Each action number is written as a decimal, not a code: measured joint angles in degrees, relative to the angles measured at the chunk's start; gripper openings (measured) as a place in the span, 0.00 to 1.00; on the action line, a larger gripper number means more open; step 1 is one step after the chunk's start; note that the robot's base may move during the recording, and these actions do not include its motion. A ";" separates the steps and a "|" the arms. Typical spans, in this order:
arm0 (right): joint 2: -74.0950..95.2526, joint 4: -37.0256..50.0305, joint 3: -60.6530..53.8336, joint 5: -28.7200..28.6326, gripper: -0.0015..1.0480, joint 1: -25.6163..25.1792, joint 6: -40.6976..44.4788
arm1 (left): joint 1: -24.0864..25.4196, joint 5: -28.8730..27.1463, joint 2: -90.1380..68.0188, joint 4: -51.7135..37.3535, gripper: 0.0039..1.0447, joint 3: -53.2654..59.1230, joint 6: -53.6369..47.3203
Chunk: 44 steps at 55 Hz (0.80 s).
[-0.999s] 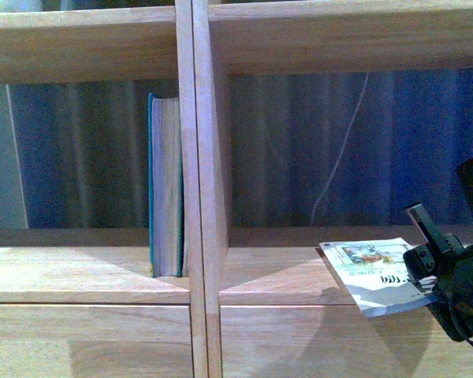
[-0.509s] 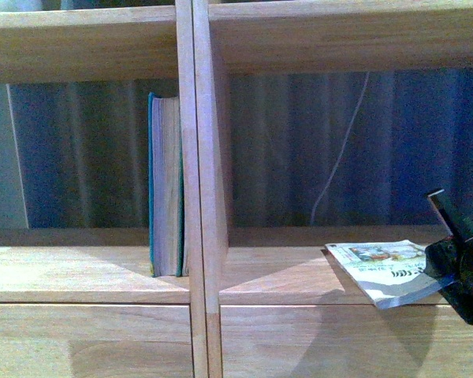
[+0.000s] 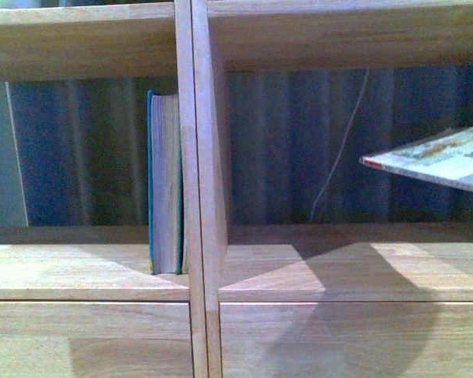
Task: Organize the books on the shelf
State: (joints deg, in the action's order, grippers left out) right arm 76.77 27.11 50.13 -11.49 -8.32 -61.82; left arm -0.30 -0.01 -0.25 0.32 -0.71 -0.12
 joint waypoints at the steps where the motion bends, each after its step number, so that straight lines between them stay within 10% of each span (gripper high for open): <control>1: -0.37 0.09 0.00 -0.31 0.07 -0.11 0.07 | 0.00 0.00 0.00 0.00 0.93 0.00 0.00; 44: -20.72 6.27 -5.53 -19.91 0.07 -6.95 -6.05 | 0.00 0.00 0.00 0.00 0.93 0.00 0.00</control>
State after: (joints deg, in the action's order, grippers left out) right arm 56.05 33.39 44.60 -31.40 -15.27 -67.88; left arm -0.30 -0.01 -0.25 0.32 -0.71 -0.12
